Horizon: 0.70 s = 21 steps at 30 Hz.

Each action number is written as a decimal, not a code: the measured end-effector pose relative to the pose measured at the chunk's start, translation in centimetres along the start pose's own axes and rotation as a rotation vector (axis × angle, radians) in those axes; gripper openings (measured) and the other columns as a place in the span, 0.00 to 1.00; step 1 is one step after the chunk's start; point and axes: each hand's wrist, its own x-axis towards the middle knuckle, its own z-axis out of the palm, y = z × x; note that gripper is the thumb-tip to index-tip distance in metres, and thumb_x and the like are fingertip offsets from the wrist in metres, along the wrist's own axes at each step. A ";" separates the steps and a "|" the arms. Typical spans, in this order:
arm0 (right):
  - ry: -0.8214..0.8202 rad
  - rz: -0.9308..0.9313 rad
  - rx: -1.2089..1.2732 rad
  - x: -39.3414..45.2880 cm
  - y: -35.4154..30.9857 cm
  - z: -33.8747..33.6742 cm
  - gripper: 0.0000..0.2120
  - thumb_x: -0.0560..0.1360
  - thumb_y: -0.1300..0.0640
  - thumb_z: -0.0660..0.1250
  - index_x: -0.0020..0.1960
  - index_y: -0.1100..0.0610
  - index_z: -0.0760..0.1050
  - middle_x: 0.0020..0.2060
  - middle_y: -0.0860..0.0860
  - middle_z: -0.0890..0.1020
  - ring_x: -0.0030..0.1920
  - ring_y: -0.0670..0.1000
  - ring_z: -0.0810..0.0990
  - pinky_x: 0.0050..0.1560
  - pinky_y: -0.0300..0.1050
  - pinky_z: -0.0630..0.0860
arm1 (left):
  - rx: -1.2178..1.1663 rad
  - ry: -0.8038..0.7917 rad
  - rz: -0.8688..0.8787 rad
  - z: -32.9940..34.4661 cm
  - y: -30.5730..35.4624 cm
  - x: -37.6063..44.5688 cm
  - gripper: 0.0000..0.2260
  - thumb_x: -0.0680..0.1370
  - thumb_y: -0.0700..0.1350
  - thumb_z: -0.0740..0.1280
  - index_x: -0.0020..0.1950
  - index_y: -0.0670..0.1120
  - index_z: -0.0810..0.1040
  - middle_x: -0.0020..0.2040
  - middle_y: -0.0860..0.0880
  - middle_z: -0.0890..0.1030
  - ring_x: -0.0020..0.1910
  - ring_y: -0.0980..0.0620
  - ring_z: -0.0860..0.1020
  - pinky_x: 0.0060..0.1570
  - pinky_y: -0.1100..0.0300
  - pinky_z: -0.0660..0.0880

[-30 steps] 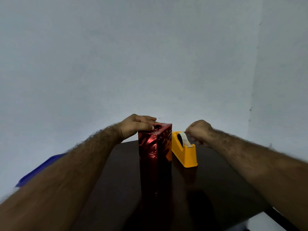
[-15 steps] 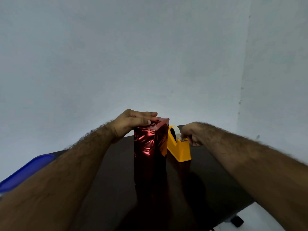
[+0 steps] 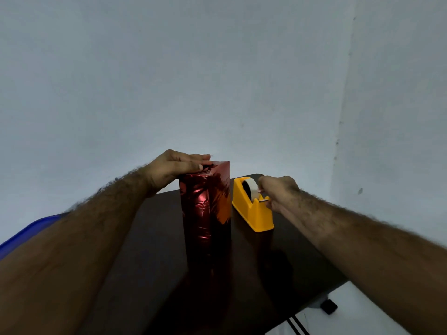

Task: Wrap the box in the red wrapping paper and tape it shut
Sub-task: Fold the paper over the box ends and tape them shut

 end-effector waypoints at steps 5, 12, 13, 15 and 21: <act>-0.020 0.094 0.220 -1.9 1.2 -0.6 0.19 0.73 0.66 0.73 0.63 0.59 0.77 0.58 0.55 0.77 0.55 0.59 0.77 0.35 0.51 0.86 | 0.008 -0.003 -0.023 0.3 0.9 -0.2 0.12 0.81 0.36 0.69 0.53 0.49 0.91 0.68 0.52 0.83 0.70 0.58 0.78 0.74 0.51 0.71; -0.032 0.052 0.482 -4.1 2.6 -0.3 0.14 0.73 0.69 0.69 0.58 0.64 0.77 0.48 0.53 0.77 0.44 0.56 0.80 0.47 0.57 0.87 | 0.012 -0.014 -0.036 0.4 1.1 -0.9 0.13 0.82 0.37 0.69 0.52 0.51 0.91 0.70 0.51 0.82 0.72 0.59 0.76 0.76 0.49 0.70; -0.043 0.063 0.517 -4.2 3.0 -0.5 0.14 0.73 0.69 0.69 0.59 0.63 0.77 0.50 0.53 0.77 0.44 0.55 0.80 0.49 0.57 0.87 | 0.011 -0.018 -0.038 0.5 1.1 -1.0 0.13 0.82 0.37 0.69 0.51 0.52 0.91 0.70 0.51 0.82 0.72 0.59 0.76 0.76 0.49 0.70; -0.068 0.082 0.585 -4.2 3.8 -0.9 0.13 0.75 0.69 0.68 0.59 0.63 0.77 0.53 0.56 0.78 0.44 0.55 0.81 0.50 0.57 0.86 | 0.003 -0.012 -0.044 0.6 1.2 -0.9 0.14 0.82 0.37 0.69 0.47 0.52 0.91 0.70 0.50 0.82 0.72 0.58 0.76 0.76 0.47 0.70; -0.067 0.109 0.648 -3.8 5.8 -1.3 0.07 0.74 0.70 0.65 0.51 0.65 0.78 0.54 0.58 0.80 0.47 0.54 0.83 0.51 0.56 0.86 | 0.033 -0.019 -0.030 0.1 0.9 -0.5 0.08 0.77 0.42 0.74 0.54 0.46 0.90 0.69 0.52 0.83 0.73 0.59 0.75 0.74 0.49 0.71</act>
